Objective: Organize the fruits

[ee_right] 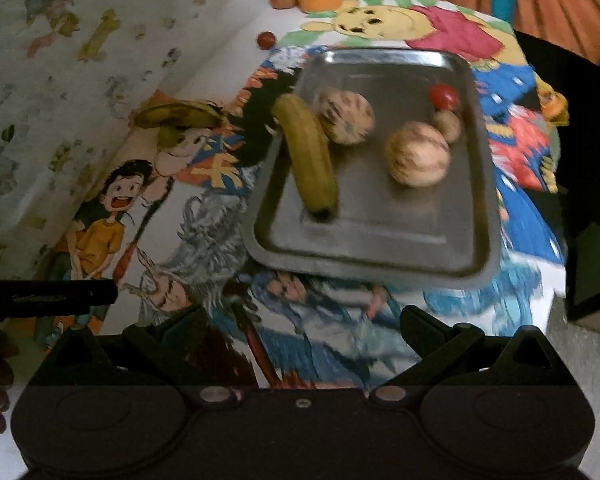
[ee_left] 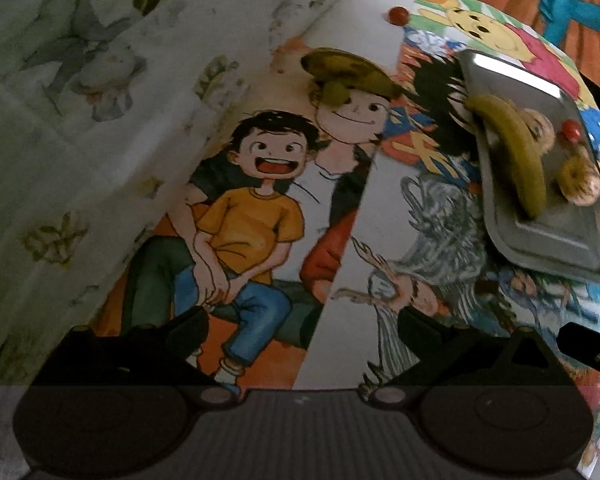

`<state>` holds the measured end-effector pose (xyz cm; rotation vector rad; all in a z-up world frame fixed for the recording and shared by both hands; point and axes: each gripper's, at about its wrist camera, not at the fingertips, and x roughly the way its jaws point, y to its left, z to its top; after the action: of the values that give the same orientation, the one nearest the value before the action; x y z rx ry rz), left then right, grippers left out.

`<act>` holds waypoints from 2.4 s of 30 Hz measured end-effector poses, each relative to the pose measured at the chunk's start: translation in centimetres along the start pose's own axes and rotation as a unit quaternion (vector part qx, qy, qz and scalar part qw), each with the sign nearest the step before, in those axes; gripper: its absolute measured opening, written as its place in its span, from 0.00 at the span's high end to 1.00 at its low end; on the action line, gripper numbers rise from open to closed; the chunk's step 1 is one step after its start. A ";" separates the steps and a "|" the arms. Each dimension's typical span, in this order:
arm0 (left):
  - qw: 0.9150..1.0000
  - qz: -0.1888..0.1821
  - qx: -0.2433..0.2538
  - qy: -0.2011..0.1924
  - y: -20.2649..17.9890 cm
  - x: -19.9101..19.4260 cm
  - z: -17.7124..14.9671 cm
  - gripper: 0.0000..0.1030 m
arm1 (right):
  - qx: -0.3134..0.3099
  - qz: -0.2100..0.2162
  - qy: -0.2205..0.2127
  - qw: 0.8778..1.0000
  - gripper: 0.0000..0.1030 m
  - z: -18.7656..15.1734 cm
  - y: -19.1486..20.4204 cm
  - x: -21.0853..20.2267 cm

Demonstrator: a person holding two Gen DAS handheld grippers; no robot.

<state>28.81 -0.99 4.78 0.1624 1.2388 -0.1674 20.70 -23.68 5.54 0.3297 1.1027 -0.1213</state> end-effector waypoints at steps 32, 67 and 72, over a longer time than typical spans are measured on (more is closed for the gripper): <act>0.990 0.022 -0.119 -0.079 0.9 0.9 2.8 0.00 | -0.162 0.054 -0.064 0.983 0.01 13.0 0.8 3.7; 0.979 -0.028 -0.121 -0.160 -1.6 4.4 8.6 0.00 | -0.345 0.065 -0.087 0.932 0.05 21.1 0.7 7.6; 0.973 -0.054 -0.138 -0.179 -2.2 5.4 10.4 0.00 | -0.355 0.063 -0.096 0.928 0.06 22.1 0.1 8.0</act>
<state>39.65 -5.59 2.93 -0.1725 0.8991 -0.1100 43.27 -30.12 7.45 -0.2612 0.8607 0.3536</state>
